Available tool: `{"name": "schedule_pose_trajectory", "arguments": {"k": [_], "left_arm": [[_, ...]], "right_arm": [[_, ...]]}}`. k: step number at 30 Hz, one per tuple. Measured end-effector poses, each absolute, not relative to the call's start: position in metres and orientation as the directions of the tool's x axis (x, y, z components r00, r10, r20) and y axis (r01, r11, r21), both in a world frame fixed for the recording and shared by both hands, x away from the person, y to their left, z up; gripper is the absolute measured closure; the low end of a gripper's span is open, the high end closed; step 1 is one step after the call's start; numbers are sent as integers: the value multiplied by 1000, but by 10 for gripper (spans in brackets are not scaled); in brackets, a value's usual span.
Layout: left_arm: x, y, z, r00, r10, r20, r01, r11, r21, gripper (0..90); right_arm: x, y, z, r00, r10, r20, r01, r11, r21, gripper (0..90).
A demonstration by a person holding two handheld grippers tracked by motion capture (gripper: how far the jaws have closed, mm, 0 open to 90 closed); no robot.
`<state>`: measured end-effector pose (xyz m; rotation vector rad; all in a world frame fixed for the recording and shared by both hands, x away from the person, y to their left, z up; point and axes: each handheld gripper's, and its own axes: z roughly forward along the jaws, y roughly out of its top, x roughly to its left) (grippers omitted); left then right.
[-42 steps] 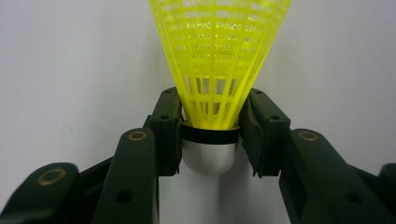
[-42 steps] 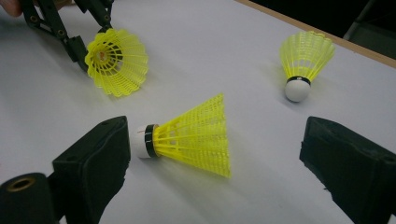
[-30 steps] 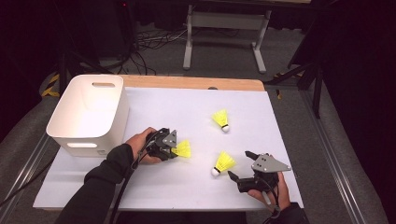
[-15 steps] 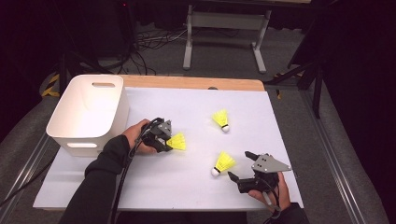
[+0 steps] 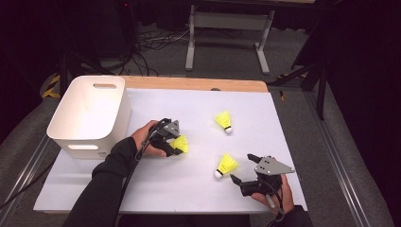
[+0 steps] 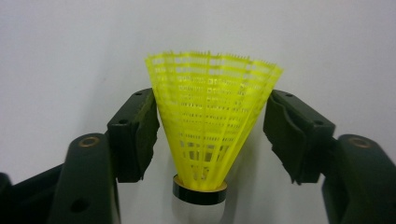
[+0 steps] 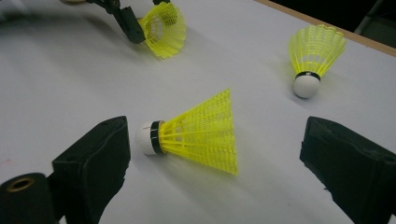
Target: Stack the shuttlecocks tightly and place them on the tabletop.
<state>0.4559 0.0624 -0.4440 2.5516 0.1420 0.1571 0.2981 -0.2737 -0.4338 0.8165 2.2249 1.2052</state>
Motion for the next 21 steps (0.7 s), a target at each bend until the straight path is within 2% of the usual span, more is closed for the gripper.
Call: {"name": "schedule_pose_trajectory", "arguments": {"k": [5,7,13,18,21], "left_arm": [[455,56,-436,989,77,130,4,-874,487,524],[458,57,-429,986,40,159,-35,-896,443,555],[468,59,-422,971,19,238,-80,-912,402,563],[472,58,-430,975,-2,220,-85,-925,370,541],[474,61,-435,982,33,183,-47,-906,420,521]], "right_arm": [[298,-273,-434,-713,691,-121,274,432,859,90],[298,-273,-434,-714,690,-119,274,431,860,90],[298,-273,-434,-713,691,-117,275,429,860,90],[298,-272,-435,-712,692,-116,279,431,858,90],[297,-273,-434,-713,690,-125,274,438,856,90]]}}
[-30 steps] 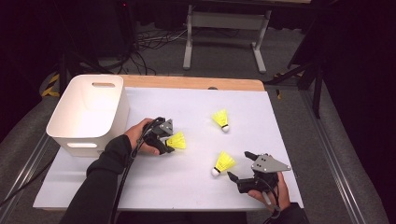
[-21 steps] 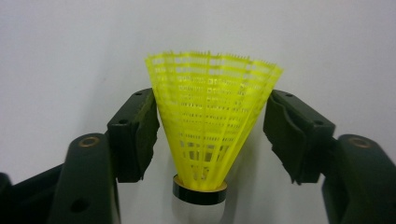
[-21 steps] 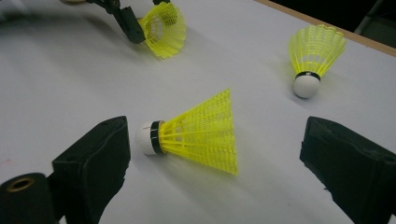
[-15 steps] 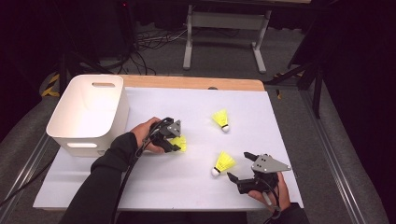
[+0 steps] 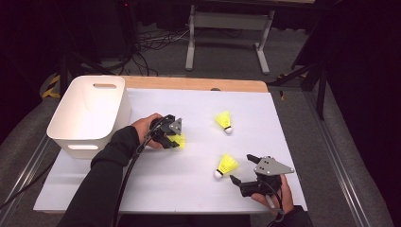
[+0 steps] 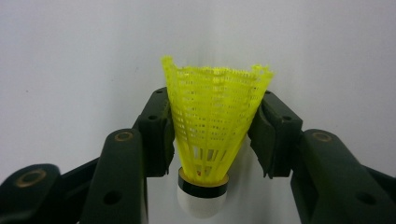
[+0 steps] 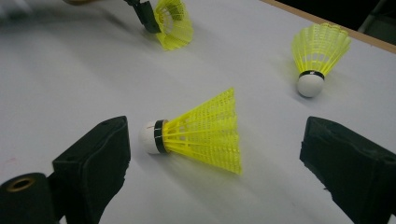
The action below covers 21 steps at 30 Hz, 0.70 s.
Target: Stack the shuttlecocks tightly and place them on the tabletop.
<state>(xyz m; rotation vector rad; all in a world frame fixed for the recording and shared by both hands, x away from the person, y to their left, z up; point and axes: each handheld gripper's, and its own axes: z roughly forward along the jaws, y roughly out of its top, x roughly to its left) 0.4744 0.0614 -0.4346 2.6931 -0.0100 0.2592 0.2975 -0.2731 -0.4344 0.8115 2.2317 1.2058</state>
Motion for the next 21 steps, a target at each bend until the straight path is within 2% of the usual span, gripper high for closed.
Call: {"name": "schedule_pose_trajectory", "arguments": {"k": [7,11,14,21], "left_arm": [[473,64,-440,985,81,150,-3,-874,486,422],[472,65,-440,989,76,125,3,-863,505,365],[472,64,-438,985,112,128,25,-839,544,242],[470,66,-436,990,115,81,45,-803,594,257]], "right_arm": [[297,-274,-434,-712,692,-117,277,431,859,90],[297,-273,-434,-715,689,-117,277,433,858,90],[297,-274,-434,-715,690,-113,280,431,858,90],[297,-273,-434,-720,685,-116,275,434,858,90]]}}
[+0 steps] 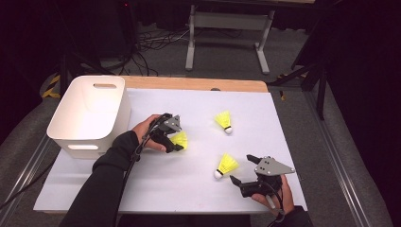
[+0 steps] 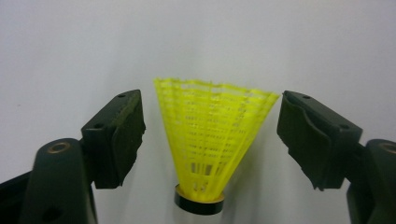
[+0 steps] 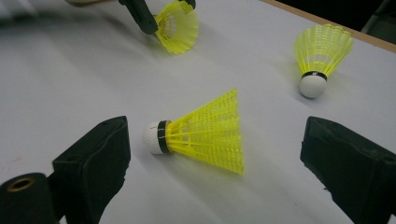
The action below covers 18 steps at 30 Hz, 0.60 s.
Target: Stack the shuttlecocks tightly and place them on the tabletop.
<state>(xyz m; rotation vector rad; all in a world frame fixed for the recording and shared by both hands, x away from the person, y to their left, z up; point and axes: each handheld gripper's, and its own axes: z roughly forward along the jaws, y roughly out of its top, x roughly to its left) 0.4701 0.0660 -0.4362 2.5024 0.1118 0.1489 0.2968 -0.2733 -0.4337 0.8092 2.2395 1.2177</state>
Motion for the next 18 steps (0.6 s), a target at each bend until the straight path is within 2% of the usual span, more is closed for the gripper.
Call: {"name": "schedule_pose_trajectory", "arguments": {"k": [5,8,10,12,17,18], "left_arm": [[462,64,-438,995,54,87,-7,-808,589,364],[459,63,-438,992,66,106,-7,-817,576,337],[458,64,-437,990,61,125,-23,-814,581,358],[458,66,-436,990,54,132,-34,-810,585,417],[457,67,-433,987,43,157,-52,-831,554,473],[456,67,-432,985,44,166,-55,-837,545,510]], "right_arm": [[296,-273,-433,-721,684,-113,277,434,857,90],[297,-273,-434,-720,685,-115,275,433,859,91],[297,-273,-434,-721,684,-115,275,434,858,90],[296,-272,-434,-722,682,-111,278,434,857,92],[296,-272,-433,-722,683,-110,279,433,857,93],[296,-272,-433,-722,683,-112,278,434,857,93]]}}
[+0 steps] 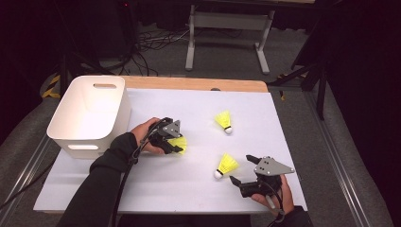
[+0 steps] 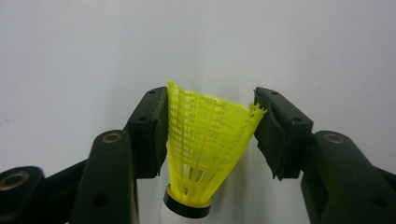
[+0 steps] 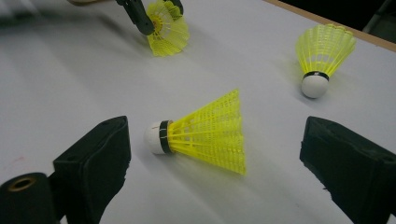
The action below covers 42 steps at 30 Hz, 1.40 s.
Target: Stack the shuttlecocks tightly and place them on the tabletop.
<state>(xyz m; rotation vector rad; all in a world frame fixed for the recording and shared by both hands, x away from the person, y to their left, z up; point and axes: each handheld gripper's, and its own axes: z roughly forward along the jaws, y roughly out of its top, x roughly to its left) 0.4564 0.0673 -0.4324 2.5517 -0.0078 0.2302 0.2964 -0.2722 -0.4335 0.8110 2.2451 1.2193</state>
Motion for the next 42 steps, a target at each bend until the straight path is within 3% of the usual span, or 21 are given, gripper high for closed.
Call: {"name": "schedule_pose_trajectory", "arguments": {"k": [7,16,23,25,29,31,38,42], "left_arm": [[459,70,-431,974,54,219,-66,-862,503,519],[459,72,-432,968,108,225,-33,-837,546,375],[458,72,-432,974,115,197,-18,-821,571,341],[459,72,-433,972,121,203,-11,-835,551,352],[458,73,-432,970,109,219,-25,-846,533,485],[458,73,-431,966,104,237,-34,-857,515,510],[457,74,-430,950,117,289,-38,-877,480,555],[458,74,-431,948,133,289,-26,-873,486,490]], "right_arm": [[297,-272,-434,-721,684,-113,278,434,857,93],[296,-272,-434,-722,683,-110,281,435,855,93],[296,-272,-433,-724,680,-114,278,439,854,93],[296,-271,-433,-725,680,-115,278,441,854,93],[296,-271,-434,-725,679,-118,277,444,852,93],[296,-272,-434,-725,679,-118,278,444,852,93],[296,-271,-434,-727,678,-112,283,444,850,93],[296,-270,-434,-728,676,-112,283,446,849,93]]}}
